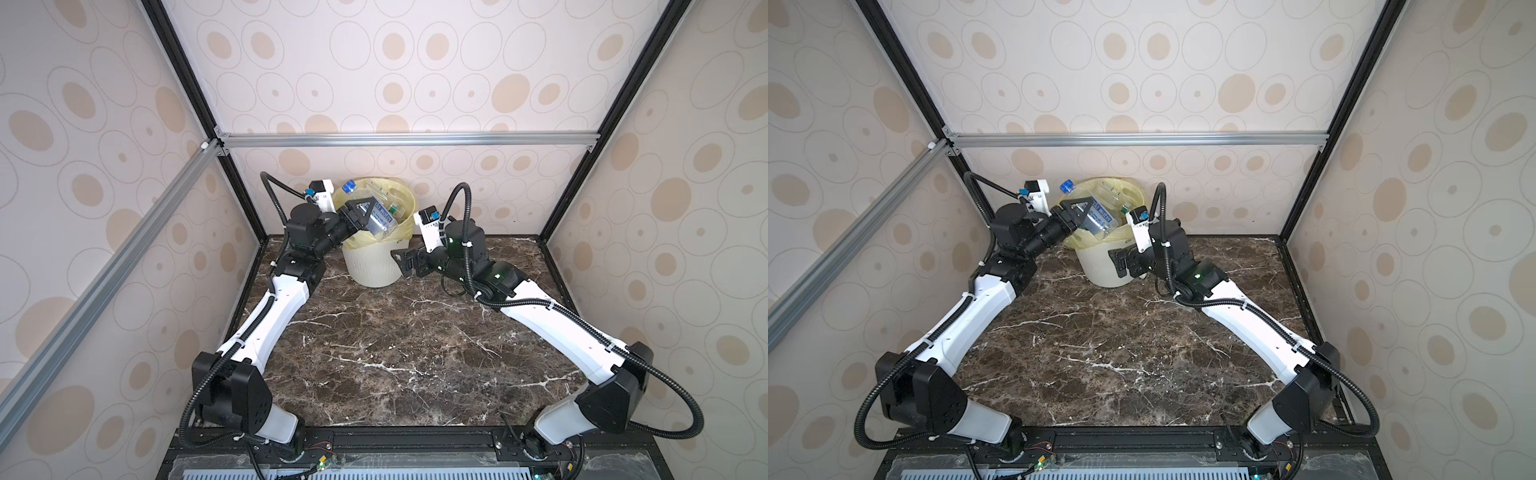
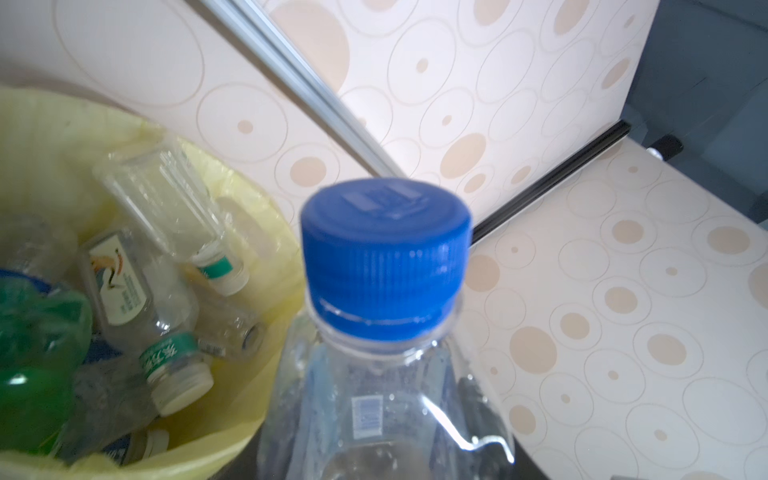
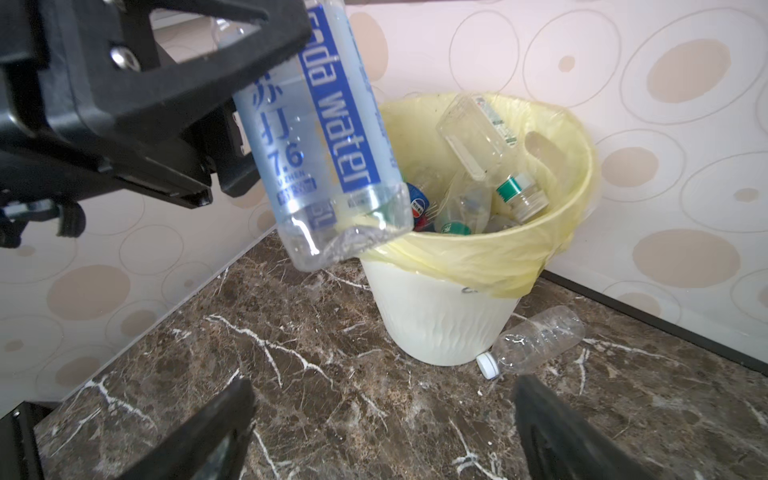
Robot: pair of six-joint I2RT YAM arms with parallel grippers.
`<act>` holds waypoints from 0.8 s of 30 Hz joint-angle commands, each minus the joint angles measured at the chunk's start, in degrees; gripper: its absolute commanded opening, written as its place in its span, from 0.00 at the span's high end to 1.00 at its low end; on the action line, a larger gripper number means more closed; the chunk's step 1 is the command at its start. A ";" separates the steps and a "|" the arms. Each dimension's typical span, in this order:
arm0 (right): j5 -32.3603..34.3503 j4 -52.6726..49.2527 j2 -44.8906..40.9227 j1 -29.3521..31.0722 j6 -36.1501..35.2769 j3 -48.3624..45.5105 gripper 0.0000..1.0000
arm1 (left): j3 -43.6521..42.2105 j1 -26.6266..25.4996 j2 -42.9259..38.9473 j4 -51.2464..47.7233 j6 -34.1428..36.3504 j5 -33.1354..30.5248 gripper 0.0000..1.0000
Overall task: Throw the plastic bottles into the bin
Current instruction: 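Raise the Soda water bottle over the bin with the left gripper while the right withdraws, then open the left gripper over the bin to drop the Soda water bottle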
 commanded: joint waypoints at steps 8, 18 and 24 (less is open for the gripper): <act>3.63 0.07 -0.78 -0.30 -1.04 -0.07 0.00 | 18.35 0.53 7.25 2.54 -4.11 -3.11 0.46; 2.50 -0.59 -1.91 -1.08 0.02 -2.33 0.00 | 33.33 2.52 26.31 -8.40 -12.28 2.58 0.15; 1.67 0.11 -2.38 -1.02 0.90 -4.68 0.00 | 34.79 1.87 21.85 -13.68 -5.16 2.05 0.01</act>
